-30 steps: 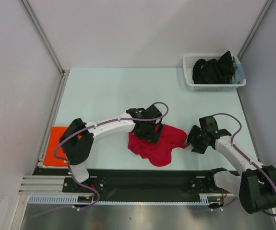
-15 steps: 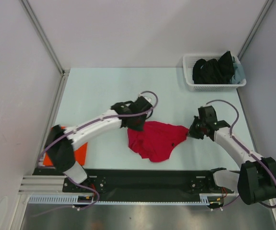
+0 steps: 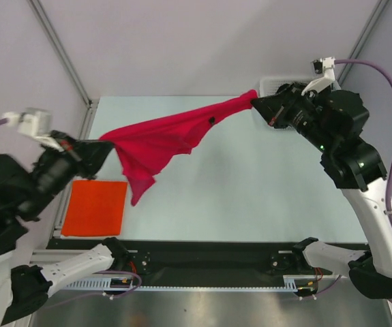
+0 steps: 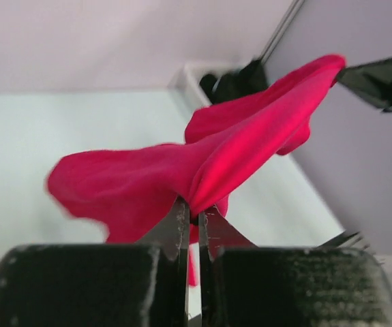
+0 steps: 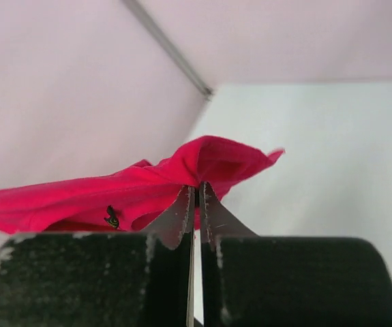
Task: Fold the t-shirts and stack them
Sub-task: Flatten the tshirt out
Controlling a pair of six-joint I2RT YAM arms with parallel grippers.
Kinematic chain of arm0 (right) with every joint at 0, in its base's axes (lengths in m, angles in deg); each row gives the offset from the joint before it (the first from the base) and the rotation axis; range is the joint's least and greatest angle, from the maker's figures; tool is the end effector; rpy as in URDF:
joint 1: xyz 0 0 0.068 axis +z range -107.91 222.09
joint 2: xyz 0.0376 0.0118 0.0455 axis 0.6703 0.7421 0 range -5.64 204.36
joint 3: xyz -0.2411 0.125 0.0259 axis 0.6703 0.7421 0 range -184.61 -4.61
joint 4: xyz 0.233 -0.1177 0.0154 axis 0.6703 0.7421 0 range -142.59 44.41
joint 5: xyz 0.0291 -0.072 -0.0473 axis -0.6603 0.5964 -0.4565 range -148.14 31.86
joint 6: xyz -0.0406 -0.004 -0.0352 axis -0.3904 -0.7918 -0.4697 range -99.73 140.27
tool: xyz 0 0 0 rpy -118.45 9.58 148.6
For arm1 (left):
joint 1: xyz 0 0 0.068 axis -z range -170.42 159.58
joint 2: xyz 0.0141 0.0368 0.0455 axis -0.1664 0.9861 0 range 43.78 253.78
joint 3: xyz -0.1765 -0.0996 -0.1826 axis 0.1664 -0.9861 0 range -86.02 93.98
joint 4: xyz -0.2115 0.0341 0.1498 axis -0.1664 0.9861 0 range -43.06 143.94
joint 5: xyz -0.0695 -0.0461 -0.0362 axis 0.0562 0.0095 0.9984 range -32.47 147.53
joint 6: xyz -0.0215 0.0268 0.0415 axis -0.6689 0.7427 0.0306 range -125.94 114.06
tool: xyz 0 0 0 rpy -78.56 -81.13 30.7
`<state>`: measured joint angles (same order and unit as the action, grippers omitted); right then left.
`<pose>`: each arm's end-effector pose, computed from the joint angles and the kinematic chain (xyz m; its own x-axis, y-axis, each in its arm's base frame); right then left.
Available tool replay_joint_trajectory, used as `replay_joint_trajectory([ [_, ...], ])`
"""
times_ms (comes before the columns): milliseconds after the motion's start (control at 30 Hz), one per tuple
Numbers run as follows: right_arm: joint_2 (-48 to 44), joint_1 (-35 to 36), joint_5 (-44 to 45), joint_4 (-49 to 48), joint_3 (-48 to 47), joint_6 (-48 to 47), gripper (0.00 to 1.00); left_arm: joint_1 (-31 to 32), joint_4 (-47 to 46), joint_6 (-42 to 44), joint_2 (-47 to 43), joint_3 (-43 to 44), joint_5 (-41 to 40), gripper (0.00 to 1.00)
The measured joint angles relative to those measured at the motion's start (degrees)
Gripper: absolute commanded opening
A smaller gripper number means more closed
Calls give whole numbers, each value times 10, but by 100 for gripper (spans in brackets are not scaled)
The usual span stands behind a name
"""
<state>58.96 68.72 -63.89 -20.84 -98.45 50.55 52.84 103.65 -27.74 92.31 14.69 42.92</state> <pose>0.1776 0.0931 0.5192 -0.3038 0.4089 -0.8605 -0.4428 0.7392 0.5075 0.0471 -0.0319 0.5330 -0.2318 -0.2754 -0.9330 0.4243 0.8344 -0.3517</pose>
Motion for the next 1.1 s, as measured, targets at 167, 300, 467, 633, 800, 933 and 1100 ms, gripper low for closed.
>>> replay_joint_trajectory([
  [167, -2, 27, -26, -31, -26, 19, 0, 0, -1, -7, -30, 45, 39, 0],
  [300, -18, -17, -6, 1, 43, 25, 0, -1, -65, -48, -70, -126, 116, 0],
  [467, -13, -151, 23, 84, 223, -5, 5, 45, -210, -139, -54, -480, 205, 39],
  [633, 87, -278, 31, 116, 291, -60, 48, 117, -209, -165, 104, -532, 225, 85],
  [800, 163, -297, 35, 132, 252, -93, 54, 102, -170, -146, 95, -427, 187, 87],
  [933, 122, -185, 30, 130, 275, -83, 58, 63, -167, -149, 50, -427, 177, 83],
  [1100, 6, 72, 26, 103, 417, 3, 56, 12, -154, -178, 39, -545, 183, 87],
])
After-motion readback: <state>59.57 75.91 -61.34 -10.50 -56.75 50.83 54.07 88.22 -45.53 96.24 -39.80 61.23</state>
